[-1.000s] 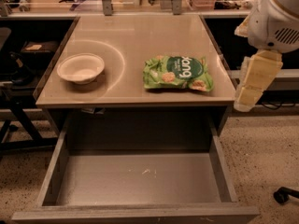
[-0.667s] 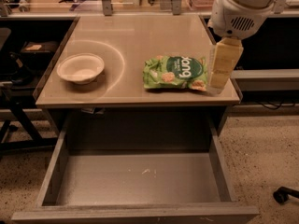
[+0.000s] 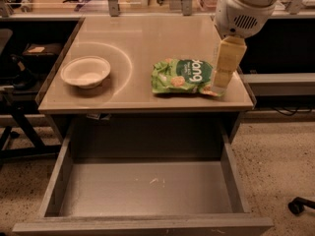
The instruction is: Place green rice chip bag into top drawer
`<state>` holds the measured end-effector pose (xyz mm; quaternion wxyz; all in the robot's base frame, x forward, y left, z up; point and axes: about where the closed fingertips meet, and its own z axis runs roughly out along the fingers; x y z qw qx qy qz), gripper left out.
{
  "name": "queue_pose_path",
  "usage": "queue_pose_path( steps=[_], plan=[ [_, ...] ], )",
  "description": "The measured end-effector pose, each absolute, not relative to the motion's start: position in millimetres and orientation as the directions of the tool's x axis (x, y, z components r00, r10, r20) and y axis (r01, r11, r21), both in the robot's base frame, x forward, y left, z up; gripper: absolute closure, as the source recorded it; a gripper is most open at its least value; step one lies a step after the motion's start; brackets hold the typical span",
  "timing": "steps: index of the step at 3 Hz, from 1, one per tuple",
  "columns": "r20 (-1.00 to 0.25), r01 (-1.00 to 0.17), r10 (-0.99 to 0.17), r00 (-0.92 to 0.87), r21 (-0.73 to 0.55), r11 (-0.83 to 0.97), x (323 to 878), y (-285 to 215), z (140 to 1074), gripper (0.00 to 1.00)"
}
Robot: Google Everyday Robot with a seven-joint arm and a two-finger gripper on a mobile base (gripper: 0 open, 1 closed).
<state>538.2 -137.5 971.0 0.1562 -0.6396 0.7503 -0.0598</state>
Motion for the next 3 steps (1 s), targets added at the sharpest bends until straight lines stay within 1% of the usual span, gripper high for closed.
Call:
queue_pose_path(
  steps=[2, 3],
  plan=[
    [-0.174, -0.948, -0.972, -0.159, -0.249, 0.199, 608.0, -120.1, 947.8, 0.00],
    [-0.170, -0.951, -0.970, -0.175, -0.226, 0.212, 633.2, -121.0, 931.2, 0.00]
  ],
)
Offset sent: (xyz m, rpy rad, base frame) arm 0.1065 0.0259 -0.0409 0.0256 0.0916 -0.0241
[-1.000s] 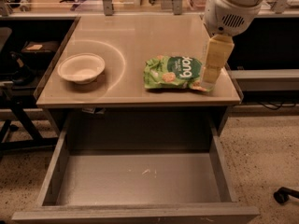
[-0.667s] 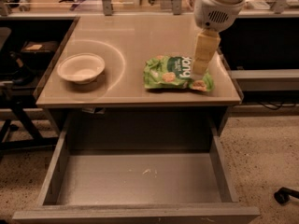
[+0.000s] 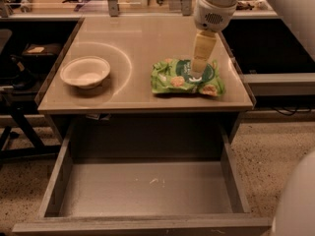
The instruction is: Place green rice chip bag into top drawer
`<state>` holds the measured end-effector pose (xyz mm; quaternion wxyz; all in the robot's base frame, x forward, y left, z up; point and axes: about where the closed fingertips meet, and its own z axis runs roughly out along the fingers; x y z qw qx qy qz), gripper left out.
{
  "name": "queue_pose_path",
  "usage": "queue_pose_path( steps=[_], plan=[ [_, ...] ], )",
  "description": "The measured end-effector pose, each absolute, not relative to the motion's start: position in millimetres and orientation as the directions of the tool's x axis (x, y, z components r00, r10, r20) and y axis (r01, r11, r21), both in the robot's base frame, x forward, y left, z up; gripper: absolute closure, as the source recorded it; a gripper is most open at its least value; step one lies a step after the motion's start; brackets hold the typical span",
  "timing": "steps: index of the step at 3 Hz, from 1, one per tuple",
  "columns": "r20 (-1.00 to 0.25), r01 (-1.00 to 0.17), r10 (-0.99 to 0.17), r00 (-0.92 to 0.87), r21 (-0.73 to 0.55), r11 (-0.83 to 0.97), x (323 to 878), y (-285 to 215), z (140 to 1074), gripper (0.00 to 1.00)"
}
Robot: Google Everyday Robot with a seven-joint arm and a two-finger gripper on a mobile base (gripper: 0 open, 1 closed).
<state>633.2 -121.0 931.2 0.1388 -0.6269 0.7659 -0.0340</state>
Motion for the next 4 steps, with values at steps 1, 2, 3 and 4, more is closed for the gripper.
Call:
queue_pose_path(
  steps=[1, 2, 3, 4],
  plan=[
    [-0.164, -0.953, -0.966, -0.198, -0.198, 0.229, 645.9, -128.3, 910.5, 0.00],
    [-0.157, -0.954, -0.962, -0.225, -0.168, 0.250, 648.9, -137.4, 890.7, 0.00],
    [-0.146, -0.956, -0.960, -0.237, -0.139, 0.257, 652.0, -140.1, 873.2, 0.00],
    [-0.144, -0.962, -0.961, -0.234, -0.108, 0.251, 655.7, -132.3, 858.8, 0.00]
  ],
)
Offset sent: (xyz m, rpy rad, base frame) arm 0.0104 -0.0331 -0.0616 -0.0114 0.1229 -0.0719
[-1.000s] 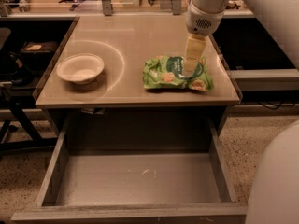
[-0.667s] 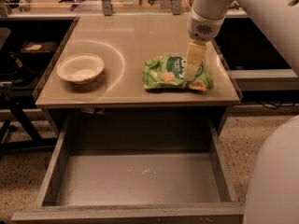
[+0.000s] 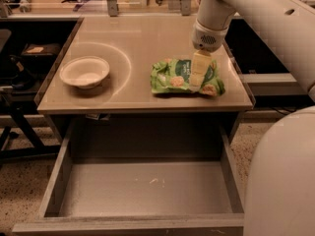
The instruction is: Place green rice chip bag into top drawer
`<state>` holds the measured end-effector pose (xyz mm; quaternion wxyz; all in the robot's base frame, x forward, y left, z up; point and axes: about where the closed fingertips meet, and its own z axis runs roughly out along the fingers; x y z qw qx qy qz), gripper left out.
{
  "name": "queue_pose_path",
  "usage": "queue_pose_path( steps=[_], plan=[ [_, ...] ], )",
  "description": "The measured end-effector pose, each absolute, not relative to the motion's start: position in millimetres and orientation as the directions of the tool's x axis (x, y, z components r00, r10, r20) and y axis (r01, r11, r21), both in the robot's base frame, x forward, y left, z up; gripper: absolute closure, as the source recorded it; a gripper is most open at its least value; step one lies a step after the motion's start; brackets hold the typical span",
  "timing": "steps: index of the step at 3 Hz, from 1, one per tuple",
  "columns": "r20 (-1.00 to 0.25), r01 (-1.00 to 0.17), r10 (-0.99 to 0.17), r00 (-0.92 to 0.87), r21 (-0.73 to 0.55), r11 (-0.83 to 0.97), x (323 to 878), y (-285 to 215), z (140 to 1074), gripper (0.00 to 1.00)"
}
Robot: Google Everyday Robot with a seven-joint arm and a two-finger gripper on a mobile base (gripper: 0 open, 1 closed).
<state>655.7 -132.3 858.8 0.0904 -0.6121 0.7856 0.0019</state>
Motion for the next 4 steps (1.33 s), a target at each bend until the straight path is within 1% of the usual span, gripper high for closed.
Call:
queue_pose_path(
  steps=[3, 4],
  plan=[
    [-0.147, -0.969, -0.961, -0.235, -0.043, 0.244, 653.4, -119.2, 828.3, 0.00],
    [-0.147, -0.969, -0.961, -0.235, -0.043, 0.244, 653.4, -119.2, 828.3, 0.10]
  ],
)
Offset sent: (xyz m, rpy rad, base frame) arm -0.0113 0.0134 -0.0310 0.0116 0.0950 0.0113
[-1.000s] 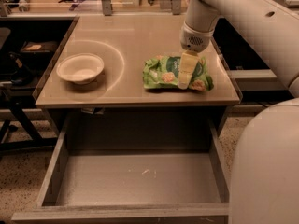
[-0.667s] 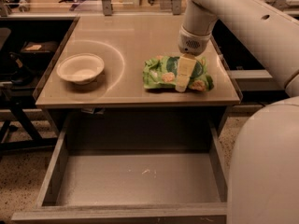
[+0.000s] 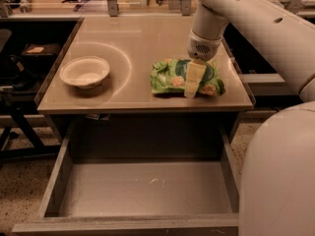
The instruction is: Place green rice chip bag into top drawer
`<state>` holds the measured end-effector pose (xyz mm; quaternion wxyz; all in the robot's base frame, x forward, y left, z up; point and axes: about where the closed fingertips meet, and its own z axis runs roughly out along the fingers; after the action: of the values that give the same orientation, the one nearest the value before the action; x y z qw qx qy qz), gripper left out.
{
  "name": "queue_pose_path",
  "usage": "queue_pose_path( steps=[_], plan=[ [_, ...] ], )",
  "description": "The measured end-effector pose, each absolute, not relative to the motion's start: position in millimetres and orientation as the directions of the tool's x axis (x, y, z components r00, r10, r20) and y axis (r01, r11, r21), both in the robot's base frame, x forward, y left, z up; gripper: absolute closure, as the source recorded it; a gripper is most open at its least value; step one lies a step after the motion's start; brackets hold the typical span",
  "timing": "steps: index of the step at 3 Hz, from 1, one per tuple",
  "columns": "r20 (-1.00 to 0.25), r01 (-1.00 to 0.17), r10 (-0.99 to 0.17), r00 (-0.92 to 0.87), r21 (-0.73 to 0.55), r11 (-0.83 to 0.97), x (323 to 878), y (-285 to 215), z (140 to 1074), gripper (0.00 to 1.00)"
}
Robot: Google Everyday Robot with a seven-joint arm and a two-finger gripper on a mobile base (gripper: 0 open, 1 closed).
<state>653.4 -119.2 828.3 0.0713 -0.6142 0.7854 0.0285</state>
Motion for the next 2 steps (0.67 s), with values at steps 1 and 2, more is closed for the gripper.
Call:
queue_pose_path(
  steps=[1, 2],
  plan=[
    [-0.147, -0.969, -0.961, -0.235, -0.043, 0.244, 653.4, -119.2, 828.3, 0.33],
    [-0.147, -0.969, -0.961, -0.235, -0.043, 0.244, 653.4, -119.2, 828.3, 0.57]
  ],
)
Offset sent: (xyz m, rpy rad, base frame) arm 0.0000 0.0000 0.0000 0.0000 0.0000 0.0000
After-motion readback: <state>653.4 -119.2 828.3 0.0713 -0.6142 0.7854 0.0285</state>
